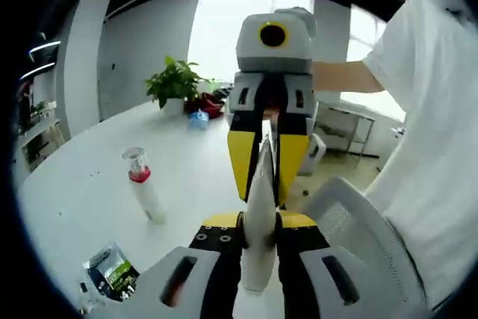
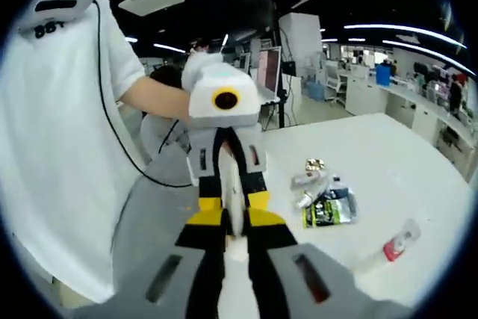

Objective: Arrange the skincare products in the storage area until every visible bottle or jar stands upright without overlapping.

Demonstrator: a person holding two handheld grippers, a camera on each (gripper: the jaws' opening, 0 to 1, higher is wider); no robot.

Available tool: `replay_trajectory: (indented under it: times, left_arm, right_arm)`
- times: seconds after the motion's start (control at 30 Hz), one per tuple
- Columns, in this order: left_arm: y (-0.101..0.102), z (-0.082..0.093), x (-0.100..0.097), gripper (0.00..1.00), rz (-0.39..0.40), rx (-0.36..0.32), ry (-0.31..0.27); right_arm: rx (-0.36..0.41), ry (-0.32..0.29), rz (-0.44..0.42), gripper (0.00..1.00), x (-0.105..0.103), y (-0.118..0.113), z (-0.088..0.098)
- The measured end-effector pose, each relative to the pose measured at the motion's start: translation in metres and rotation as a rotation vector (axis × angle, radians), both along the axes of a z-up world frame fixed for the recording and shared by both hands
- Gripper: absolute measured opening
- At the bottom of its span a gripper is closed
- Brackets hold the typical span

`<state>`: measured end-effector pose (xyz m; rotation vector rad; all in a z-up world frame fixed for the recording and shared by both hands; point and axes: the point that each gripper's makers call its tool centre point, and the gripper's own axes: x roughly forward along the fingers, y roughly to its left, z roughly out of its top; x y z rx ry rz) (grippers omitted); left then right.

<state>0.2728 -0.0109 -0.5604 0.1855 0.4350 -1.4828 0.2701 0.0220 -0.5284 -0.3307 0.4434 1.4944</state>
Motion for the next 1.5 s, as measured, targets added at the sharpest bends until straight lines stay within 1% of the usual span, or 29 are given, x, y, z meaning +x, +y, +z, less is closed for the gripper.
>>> replay_trajectory:
  times: [0.07,0.13,0.3,0.43,0.53,0.63,0.73,0.8,0.83,0.87,0.9,0.93,1.0,1.1,1.5]
  left_arm:
    - [-0.001,-0.001,-0.003,0.14,-0.007,0.003,0.006]
    - [-0.002,-0.001,-0.004,0.14,-0.007,-0.001,0.006]
    - [-0.003,-0.001,-0.004,0.14,-0.016,0.004,-0.008]
    - [-0.004,-0.004,-0.005,0.15,-0.027,0.010,-0.012]
    - [-0.006,-0.010,-0.008,0.15,-0.043,0.040,-0.029]
    - [-0.007,-0.016,-0.007,0.16,-0.033,0.055,-0.036]
    - [-0.008,-0.021,-0.005,0.16,-0.021,0.056,-0.033]
    - [-0.007,-0.028,-0.005,0.17,-0.024,0.079,-0.038]
    - [-0.005,-0.035,-0.004,0.17,-0.023,0.109,-0.046]
    - [-0.005,-0.039,-0.004,0.19,-0.021,0.123,-0.053]
    - [-0.005,-0.043,-0.004,0.21,-0.017,0.129,-0.047]
    - [-0.005,-0.045,-0.004,0.22,-0.017,0.129,-0.044]
    - [-0.005,-0.047,-0.004,0.20,-0.013,0.129,-0.036]
    - [-0.005,-0.050,-0.003,0.18,-0.014,0.138,-0.037]
    - [-0.004,-0.065,0.001,0.17,-0.036,0.195,-0.093]
  right_arm:
    - [-0.007,0.007,0.015,0.07,-0.002,-0.001,-0.001]
    - [-0.008,-0.001,0.021,0.06,-0.002,-0.001,-0.001]
    - [-0.011,-0.006,0.028,0.06,-0.003,-0.001,-0.001]
    - [-0.031,-0.017,0.040,0.06,-0.005,-0.002,-0.003]
    - [-0.054,-0.029,0.049,0.06,-0.006,-0.003,-0.005]
    - [-0.058,-0.028,0.041,0.06,-0.004,-0.005,-0.006]
    - [-0.058,-0.025,0.030,0.07,-0.003,-0.008,-0.006]
    - [-0.057,-0.026,0.027,0.07,-0.002,-0.009,-0.005]
    - [-0.056,-0.026,0.026,0.07,-0.002,-0.009,-0.005]
    - [-0.046,-0.026,0.021,0.07,-0.001,-0.009,-0.002]
    - [-0.040,-0.025,0.018,0.07,-0.001,-0.009,-0.001]
    - [-0.038,-0.026,0.018,0.07,0.000,-0.009,0.000]
    - [-0.045,-0.030,0.021,0.07,0.000,-0.009,0.000]
    - [-0.074,-0.038,0.035,0.07,-0.001,-0.009,-0.006]
    - [-0.121,-0.049,0.043,0.08,0.003,-0.005,-0.020]
